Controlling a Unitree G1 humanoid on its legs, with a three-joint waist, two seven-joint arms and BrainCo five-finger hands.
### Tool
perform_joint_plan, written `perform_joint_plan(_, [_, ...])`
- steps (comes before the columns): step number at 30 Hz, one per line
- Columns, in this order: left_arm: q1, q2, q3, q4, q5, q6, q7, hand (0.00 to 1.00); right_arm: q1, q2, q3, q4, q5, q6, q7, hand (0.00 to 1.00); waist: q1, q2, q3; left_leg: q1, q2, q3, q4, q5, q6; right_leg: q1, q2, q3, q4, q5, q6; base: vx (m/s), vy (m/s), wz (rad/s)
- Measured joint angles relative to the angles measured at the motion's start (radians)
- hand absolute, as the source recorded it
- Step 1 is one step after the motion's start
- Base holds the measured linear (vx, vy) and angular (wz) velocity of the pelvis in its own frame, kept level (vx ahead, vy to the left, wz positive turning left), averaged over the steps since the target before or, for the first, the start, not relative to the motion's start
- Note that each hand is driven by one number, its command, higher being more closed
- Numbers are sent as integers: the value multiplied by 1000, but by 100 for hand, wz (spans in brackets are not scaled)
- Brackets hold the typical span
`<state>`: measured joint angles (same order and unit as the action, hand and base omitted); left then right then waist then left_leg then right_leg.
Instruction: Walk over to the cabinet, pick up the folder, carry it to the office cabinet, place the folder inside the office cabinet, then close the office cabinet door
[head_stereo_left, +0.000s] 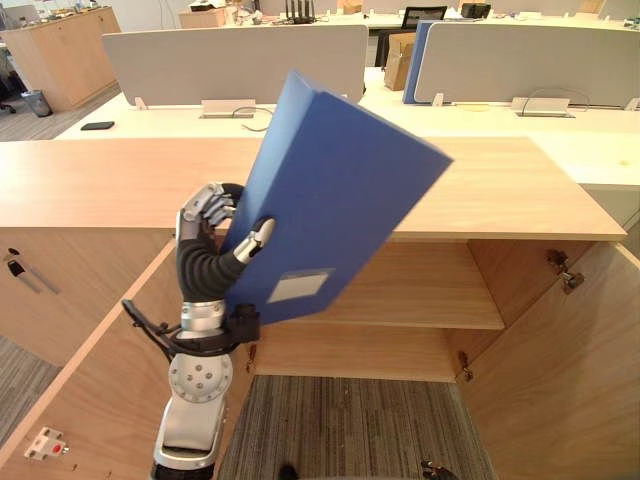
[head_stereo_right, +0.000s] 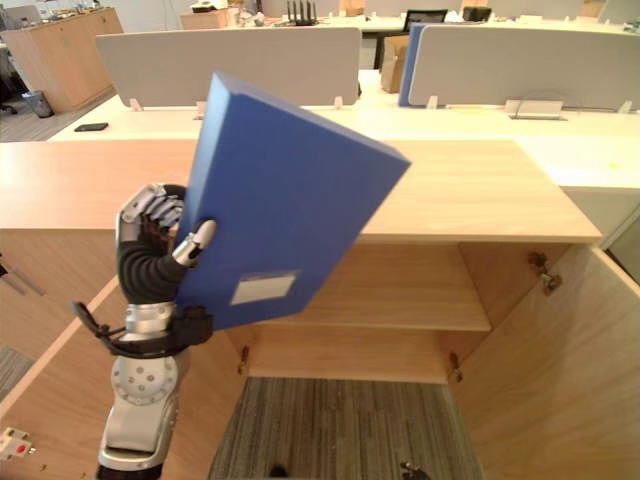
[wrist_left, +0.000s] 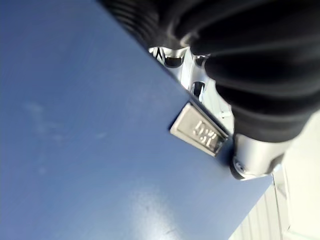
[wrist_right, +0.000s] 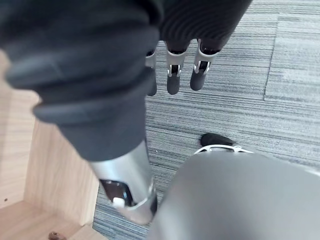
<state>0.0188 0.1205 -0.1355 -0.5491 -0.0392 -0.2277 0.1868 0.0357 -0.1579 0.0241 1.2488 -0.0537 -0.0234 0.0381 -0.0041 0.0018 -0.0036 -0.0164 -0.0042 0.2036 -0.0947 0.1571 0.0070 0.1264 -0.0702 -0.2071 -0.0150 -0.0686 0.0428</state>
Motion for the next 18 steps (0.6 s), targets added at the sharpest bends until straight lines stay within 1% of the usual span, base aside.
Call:
perform_joint_plan(1, [0,0,-4,0,-41,-1,-11,100,1,-1,1,-1,17,-1,-1,0,0,0,0,0,1,1,0,0,0,-1,0,1,0,0,0,-18,-2,-6])
perform_joint_plan(2, [0,0,-7,0,-114,-4,-30,100,7,-2,4,-6,63,-3,-3,0,0,1,-1,0,3,5,0,0,0,-3,2,6,1,0,-1,-23,0,-10])
perform_joint_plan(3, [2,0,-5,1,-157,-6,-37,100,19,-4,9,-26,89,-6,-4,0,0,2,-1,0,5,9,0,0,0,-5,3,11,1,2,-2,-20,0,-12])
perform_joint_plan(5, [4,-1,-4,6,-191,-7,-41,100,34,-5,17,-57,116,-10,-4,0,-2,2,-1,0,8,14,0,0,0,-8,5,19,1,3,-5,-25,1,-12])
perform_joint_plan(8, [15,-1,-4,15,-221,-7,-55,100,45,-7,31,-99,116,-9,-6,0,-7,2,-2,-1,11,20,0,0,-1,-13,8,25,-1,5,-7,-38,1,-7])
perform_joint_plan(10, [29,-1,-2,20,-238,-7,-66,100,61,-11,57,-171,119,-8,-8,0,-6,2,-5,-2,13,23,0,0,-2,-16,9,29,-4,6,-8,-27,4,-7])
perform_joint_plan(12, [41,-1,1,31,-257,-7,-73,100,80,-6,88,-286,137,-8,-8,0,-7,2,-10,-7,15,28,0,0,-2,-24,11,36,-5,9,-8,-11,1,-9])
perform_joint_plan(14, [62,-2,20,31,-295,-7,-91,100,101,26,86,-464,194,-11,-2,0,-11,3,-16,-16,19,33,0,4,-5,-35,15,37,0,14,-9,-5,-6,-7])
perform_joint_plan(15, [68,-3,25,32,-305,-7,-95,100,111,32,86,-514,200,-11,-1,0,-13,3,-16,-16,19,34,0,5,-5,-36,15,37,0,15,-9,-14,-12,-3])
perform_joint_plan(16, [88,-10,44,32,-328,-7,-100,100,139,47,81,-653,247,-19,2,0,-15,2,-17,-15,21,34,1,6,-6,-36,17,37,3,15,-10,0,0,0])
perform_joint_plan(18, [99,-17,61,32,-333,-7,-101,100,160,51,75,-746,276,-25,5,0,-16,3,-17,-15,23,34,1,7,-7,-37,18,37,4,15,-10,0,0,0])
